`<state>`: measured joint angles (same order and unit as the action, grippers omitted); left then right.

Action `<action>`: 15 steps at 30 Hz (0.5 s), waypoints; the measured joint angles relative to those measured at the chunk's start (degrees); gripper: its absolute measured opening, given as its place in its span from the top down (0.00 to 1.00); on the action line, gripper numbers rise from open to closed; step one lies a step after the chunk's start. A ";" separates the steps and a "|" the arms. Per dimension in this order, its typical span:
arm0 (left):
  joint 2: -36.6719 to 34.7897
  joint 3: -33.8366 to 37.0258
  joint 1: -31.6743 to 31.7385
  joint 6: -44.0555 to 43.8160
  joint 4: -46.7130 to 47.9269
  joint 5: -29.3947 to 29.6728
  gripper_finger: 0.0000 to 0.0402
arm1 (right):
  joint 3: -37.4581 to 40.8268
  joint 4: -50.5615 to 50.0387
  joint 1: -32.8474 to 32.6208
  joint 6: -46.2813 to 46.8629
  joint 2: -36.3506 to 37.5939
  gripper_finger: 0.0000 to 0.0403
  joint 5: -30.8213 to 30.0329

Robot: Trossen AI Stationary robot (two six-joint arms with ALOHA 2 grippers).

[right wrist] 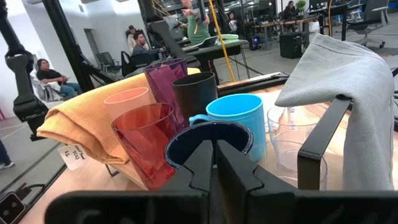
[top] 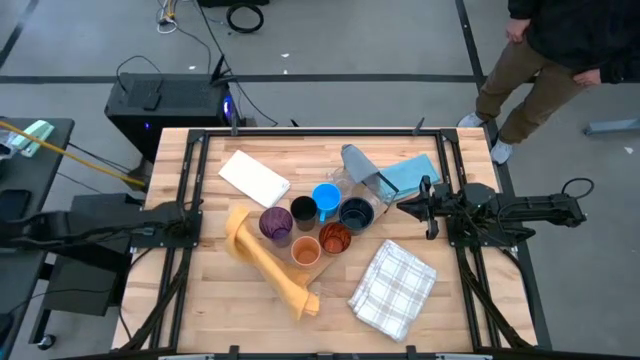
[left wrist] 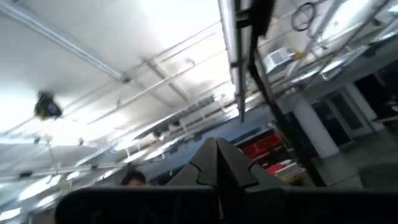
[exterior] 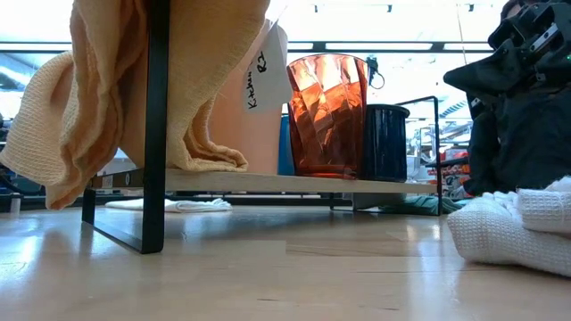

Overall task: Stack small to large cups/mugs on shelf
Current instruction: Return to Home Position

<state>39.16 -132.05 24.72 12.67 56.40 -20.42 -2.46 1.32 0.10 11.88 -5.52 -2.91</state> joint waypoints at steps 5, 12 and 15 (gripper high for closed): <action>-1.44 9.86 5.07 -1.17 -4.90 -4.32 1.00 | 0.00 0.00 -0.02 0.00 0.00 0.93 0.01; -1.55 32.87 6.41 -4.53 -14.70 -8.92 1.00 | 0.00 0.00 0.00 0.00 0.00 0.93 -0.01; -2.51 41.81 6.40 -5.29 -19.62 -8.27 1.00 | 0.00 0.00 0.00 0.00 -0.01 0.93 0.00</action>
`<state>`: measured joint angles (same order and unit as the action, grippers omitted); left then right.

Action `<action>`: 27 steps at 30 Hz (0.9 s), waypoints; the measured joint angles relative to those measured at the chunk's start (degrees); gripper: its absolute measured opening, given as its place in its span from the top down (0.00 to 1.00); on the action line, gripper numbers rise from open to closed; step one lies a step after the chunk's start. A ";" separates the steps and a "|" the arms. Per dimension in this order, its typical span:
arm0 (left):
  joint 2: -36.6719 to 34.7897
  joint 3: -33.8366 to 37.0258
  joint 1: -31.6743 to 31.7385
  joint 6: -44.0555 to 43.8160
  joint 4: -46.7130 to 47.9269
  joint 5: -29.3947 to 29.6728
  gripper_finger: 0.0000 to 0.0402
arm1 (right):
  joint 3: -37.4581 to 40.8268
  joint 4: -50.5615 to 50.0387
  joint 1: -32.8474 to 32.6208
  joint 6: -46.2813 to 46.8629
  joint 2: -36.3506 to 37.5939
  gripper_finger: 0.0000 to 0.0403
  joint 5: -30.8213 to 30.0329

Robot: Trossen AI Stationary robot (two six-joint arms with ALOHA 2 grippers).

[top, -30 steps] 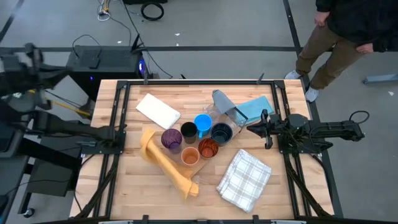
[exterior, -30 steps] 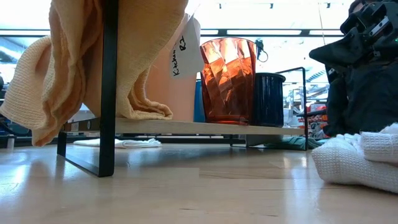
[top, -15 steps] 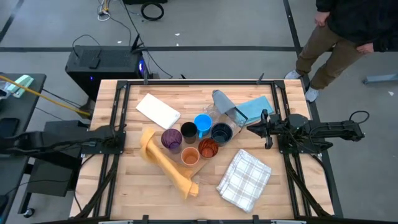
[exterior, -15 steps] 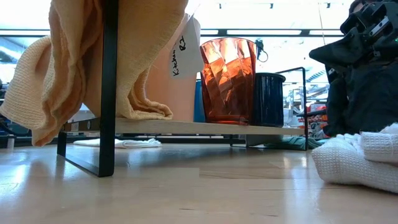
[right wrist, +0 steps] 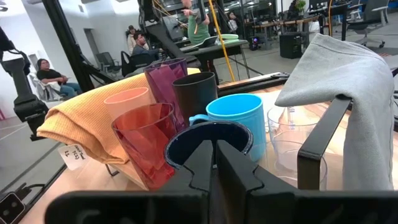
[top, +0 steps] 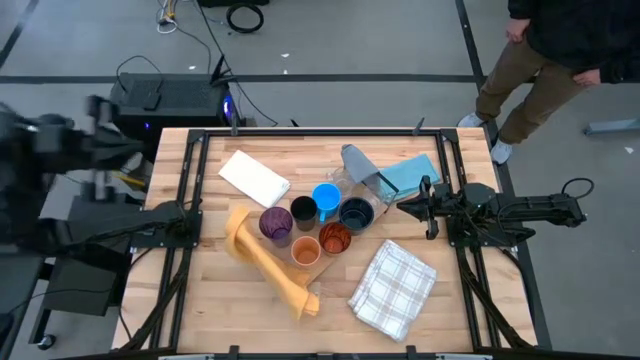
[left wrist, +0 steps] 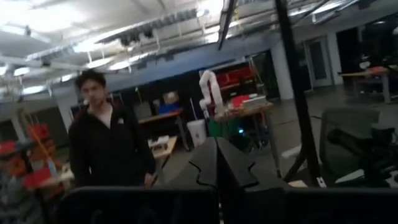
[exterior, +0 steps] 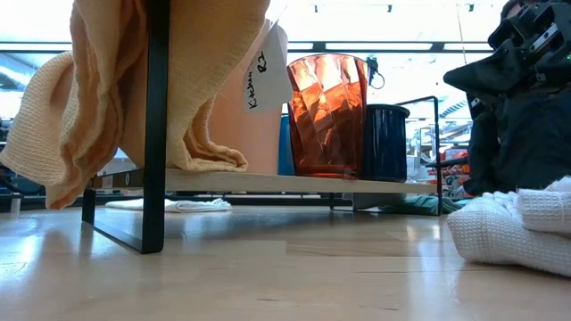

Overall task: Stack small to large cups/mugs on shelf
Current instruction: Return to Home Position

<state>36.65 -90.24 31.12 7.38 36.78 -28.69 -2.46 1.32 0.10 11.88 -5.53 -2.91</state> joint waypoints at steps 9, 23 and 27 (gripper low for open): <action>-10.47 30.83 0.00 -12.37 -23.36 3.21 1.00 | 0.00 0.00 -0.01 0.00 0.01 0.93 0.01; -26.44 62.42 0.00 -25.21 -42.98 14.49 1.00 | 0.00 0.02 0.00 0.00 0.01 0.93 0.01; -26.68 66.45 -0.80 -27.53 -42.43 18.18 1.00 | 0.00 0.00 0.00 0.00 0.01 0.93 0.01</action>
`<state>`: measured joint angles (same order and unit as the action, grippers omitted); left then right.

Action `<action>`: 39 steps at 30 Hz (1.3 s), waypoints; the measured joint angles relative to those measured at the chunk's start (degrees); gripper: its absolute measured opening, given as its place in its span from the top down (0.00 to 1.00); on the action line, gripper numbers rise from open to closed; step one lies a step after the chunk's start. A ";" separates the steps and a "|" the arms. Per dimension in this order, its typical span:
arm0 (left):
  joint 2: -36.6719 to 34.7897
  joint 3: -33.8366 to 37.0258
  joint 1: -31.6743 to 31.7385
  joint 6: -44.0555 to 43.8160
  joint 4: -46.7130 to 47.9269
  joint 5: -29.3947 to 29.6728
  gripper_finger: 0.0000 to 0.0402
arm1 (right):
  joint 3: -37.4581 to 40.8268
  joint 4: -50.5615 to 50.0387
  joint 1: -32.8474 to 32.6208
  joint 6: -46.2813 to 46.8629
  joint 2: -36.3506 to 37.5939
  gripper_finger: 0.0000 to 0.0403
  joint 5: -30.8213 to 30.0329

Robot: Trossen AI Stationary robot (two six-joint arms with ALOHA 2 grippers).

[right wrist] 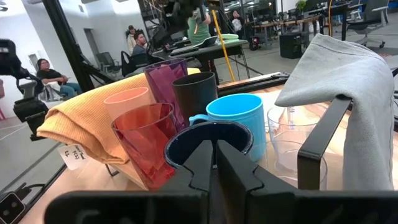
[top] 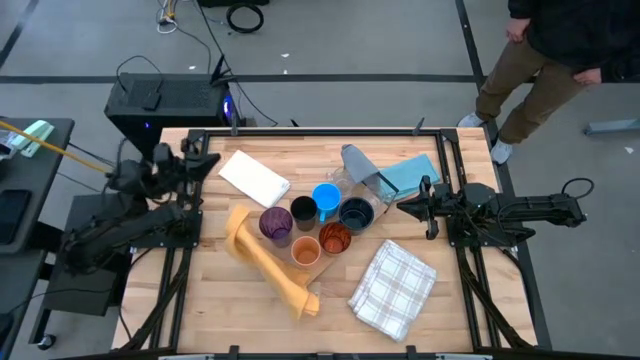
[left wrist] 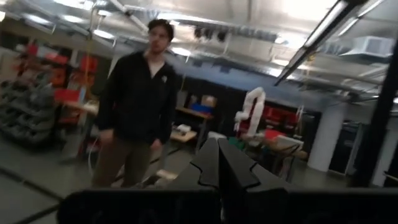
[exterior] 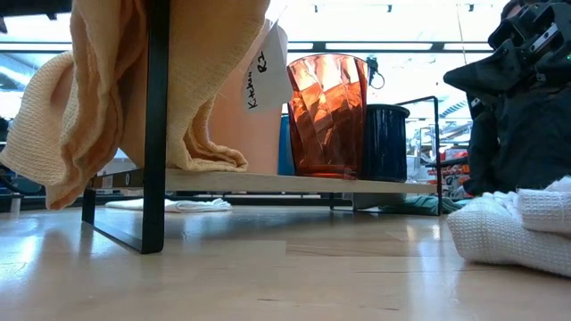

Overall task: Stack small to large cups/mugs on shelf
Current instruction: Return to Home Position

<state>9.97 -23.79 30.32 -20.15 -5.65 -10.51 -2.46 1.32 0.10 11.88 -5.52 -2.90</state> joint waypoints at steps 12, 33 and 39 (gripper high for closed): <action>0.10 11.35 -10.92 4.25 -9.26 11.37 1.00 | 0.00 0.00 0.00 0.00 0.00 0.93 -0.02; 0.12 17.70 -24.66 11.56 -9.10 14.15 1.00 | 0.00 0.00 -0.02 0.00 0.00 0.93 -0.02; 0.14 17.70 -24.84 11.52 -6.72 14.37 1.00 | 0.00 0.00 0.00 0.00 -0.02 0.93 -0.02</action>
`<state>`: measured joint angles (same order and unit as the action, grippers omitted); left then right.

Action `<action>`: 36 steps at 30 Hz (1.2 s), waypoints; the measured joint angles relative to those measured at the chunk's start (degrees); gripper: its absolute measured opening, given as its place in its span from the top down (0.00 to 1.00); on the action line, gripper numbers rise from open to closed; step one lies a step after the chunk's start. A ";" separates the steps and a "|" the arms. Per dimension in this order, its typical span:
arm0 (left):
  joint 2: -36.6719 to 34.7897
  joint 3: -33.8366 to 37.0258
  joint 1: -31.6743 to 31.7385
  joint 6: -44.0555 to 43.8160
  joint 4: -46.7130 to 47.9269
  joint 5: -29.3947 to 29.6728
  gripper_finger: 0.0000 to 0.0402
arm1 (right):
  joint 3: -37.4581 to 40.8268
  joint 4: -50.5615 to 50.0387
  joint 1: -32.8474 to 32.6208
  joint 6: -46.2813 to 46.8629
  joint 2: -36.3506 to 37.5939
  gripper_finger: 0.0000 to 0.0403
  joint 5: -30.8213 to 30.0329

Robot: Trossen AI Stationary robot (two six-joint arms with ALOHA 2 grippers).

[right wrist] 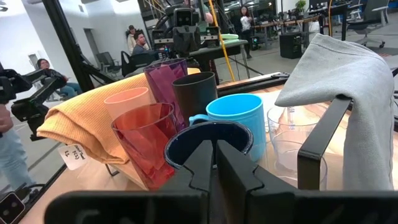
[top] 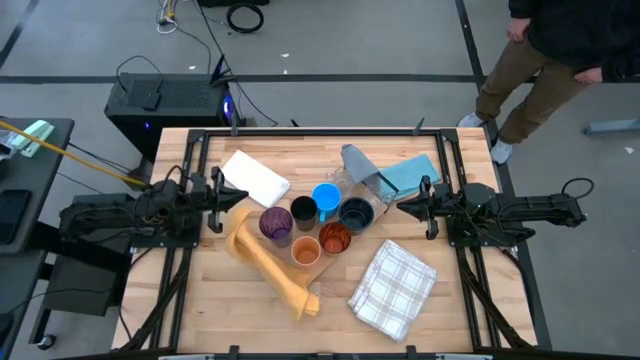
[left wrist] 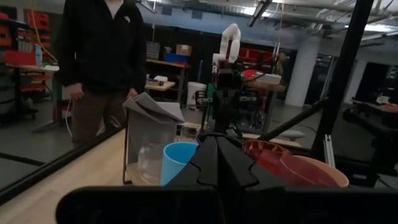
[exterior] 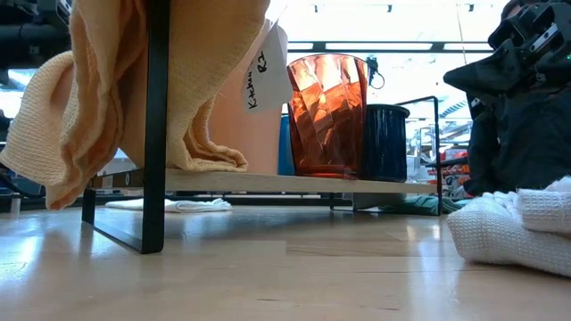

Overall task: Stack small to large cups/mugs on shelf
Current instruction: Return to Home Position

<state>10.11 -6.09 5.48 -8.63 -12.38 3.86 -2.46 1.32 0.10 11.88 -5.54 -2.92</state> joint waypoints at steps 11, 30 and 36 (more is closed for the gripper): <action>-0.04 1.71 0.00 0.55 -9.38 0.65 1.00 | 0.01 0.01 0.00 0.00 0.00 0.93 0.01; 0.42 5.55 -5.81 1.31 -8.27 -1.07 1.00 | 0.02 0.02 0.00 0.00 -0.02 0.93 0.00; 0.44 5.57 -7.93 4.30 -4.51 -1.00 1.00 | 0.02 0.02 -0.01 0.00 -0.02 0.93 0.00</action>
<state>10.55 -0.51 -2.45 -4.33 -16.89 2.86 -2.44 1.34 0.09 11.88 -5.56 -2.92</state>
